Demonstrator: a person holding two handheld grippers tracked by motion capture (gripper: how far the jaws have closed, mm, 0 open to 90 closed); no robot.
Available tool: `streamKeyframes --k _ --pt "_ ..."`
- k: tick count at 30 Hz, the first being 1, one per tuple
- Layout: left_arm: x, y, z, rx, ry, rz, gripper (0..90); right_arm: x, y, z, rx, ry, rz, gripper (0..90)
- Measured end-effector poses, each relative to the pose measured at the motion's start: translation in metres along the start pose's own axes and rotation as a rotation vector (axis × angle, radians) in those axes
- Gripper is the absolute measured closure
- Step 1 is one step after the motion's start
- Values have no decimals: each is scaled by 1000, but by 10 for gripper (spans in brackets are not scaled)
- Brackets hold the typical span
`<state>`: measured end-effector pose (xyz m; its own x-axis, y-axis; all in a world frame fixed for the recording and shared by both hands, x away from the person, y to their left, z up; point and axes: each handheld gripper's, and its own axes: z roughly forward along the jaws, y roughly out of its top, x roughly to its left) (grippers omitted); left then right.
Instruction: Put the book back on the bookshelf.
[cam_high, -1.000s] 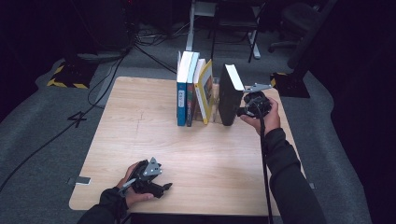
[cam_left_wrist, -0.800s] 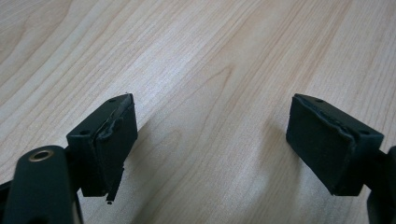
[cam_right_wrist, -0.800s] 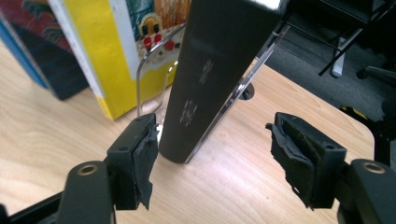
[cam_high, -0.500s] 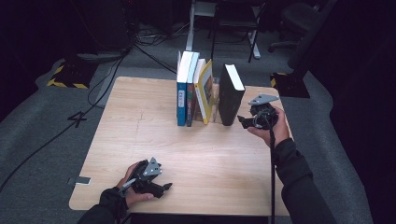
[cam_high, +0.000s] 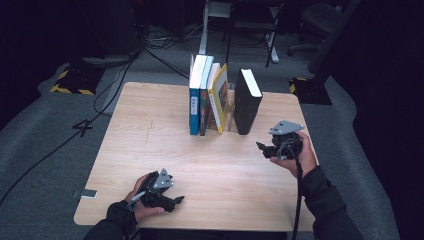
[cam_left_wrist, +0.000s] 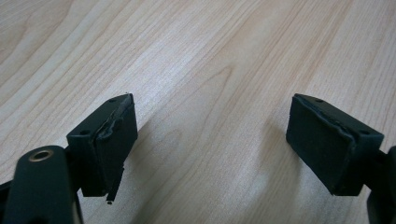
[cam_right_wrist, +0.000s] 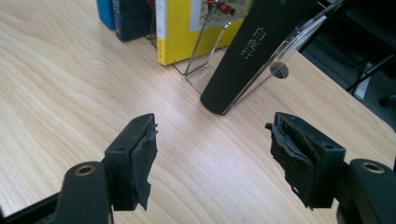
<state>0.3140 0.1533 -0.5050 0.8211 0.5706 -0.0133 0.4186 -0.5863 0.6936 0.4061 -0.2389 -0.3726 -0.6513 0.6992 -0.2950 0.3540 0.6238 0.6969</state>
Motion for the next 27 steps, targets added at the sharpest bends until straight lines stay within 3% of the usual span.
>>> streamKeyframes --k 10,27 --pt "0 0 0 -1 0 -1 169 8 -23 -11 -1 9 -3 297" --pt "0 0 0 -1 0 -1 169 19 -72 -20 18 39 -65 281"
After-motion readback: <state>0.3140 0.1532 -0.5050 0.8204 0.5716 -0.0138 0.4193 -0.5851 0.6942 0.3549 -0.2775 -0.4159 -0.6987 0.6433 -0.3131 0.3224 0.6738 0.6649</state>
